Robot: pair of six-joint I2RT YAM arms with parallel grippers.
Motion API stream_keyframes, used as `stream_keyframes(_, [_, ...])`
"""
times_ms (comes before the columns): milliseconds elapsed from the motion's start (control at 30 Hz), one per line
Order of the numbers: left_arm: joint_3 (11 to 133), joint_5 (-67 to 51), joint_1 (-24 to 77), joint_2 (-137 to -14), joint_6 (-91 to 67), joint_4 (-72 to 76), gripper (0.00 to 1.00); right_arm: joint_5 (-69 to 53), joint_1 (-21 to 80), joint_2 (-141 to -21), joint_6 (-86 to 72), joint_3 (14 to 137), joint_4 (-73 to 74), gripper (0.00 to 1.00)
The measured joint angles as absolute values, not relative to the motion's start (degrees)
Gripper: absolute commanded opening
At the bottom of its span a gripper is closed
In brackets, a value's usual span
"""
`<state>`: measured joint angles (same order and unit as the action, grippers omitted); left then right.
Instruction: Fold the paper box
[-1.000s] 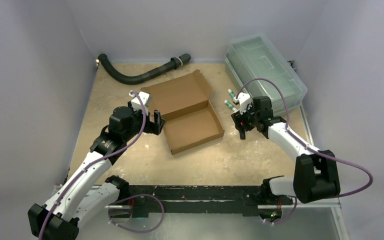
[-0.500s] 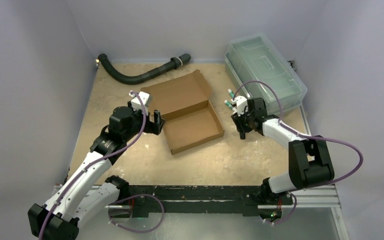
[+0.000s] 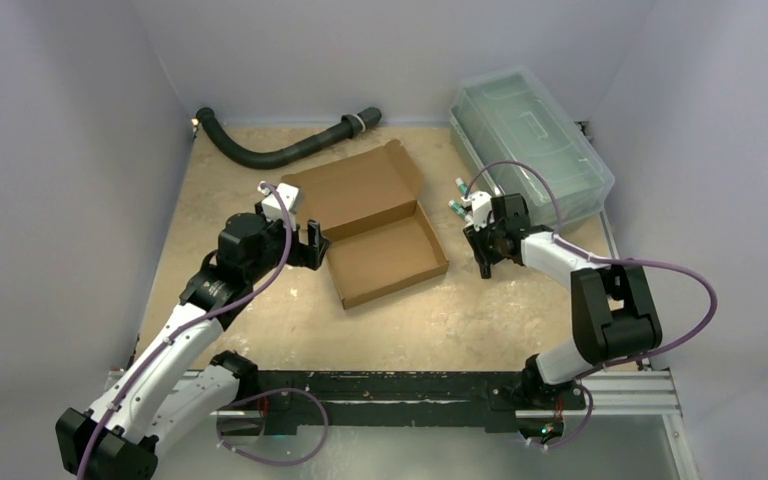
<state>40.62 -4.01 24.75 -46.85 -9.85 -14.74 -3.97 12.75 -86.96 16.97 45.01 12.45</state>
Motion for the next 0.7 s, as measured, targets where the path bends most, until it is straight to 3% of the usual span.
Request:
stream_keyframes(533, [40.62, -3.99, 24.75, -46.46, -9.82, -14.76, 0.82, -3.55, 12.75, -89.65, 16.47, 46.28, 12.71, 0.44])
stream_keyframes(700, [40.62, -3.97, 24.75, -46.46, -9.82, -14.76, 0.82, -3.49, 12.75, -89.65, 16.53, 46.3, 12.75, 0.37])
